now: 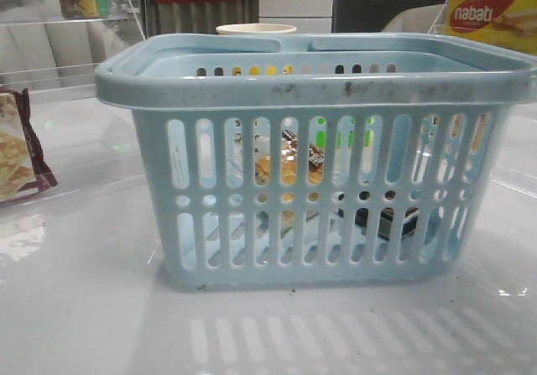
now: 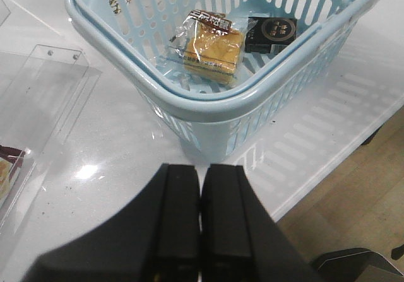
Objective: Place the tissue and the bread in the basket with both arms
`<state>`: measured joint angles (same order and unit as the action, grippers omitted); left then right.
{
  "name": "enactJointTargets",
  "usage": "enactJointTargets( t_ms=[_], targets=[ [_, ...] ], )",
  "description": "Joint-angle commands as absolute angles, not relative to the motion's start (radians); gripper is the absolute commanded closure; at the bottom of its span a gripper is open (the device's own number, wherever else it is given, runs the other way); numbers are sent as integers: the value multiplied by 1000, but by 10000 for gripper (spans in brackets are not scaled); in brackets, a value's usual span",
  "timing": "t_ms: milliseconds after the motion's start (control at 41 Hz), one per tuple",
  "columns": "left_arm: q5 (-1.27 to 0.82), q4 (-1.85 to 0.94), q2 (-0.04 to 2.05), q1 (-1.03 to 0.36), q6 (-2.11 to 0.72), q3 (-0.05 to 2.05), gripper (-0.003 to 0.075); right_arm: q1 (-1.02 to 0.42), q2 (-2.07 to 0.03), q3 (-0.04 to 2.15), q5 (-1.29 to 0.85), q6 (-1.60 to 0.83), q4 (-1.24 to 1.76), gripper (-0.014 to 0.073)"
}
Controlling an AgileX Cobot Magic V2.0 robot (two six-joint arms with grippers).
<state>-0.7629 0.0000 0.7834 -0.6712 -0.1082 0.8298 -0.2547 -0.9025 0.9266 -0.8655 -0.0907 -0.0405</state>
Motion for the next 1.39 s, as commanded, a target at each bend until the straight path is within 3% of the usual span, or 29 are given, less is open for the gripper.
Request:
enactJointTargets(
  t_ms=[0,683,902,1098,1366],
  targets=[
    [-691,0,784,-671,-97,858,629,-247,-895,954,-810,-94,-44,536],
    [-688,-6,730,-644,-97,847,629,-247,-895,954,-826,-94,-44,536],
    [-611,0,580,-412,-97,784,629,-247,-895,954,-827,-94,-44,536],
    [-338,0,364,-212,-99,546,629,-247,-895,954,-827,-94,-44,536],
    [-156,0,110,-75,-99,223,629,-247,-895,954,-827,-94,-44,536]
  ],
)
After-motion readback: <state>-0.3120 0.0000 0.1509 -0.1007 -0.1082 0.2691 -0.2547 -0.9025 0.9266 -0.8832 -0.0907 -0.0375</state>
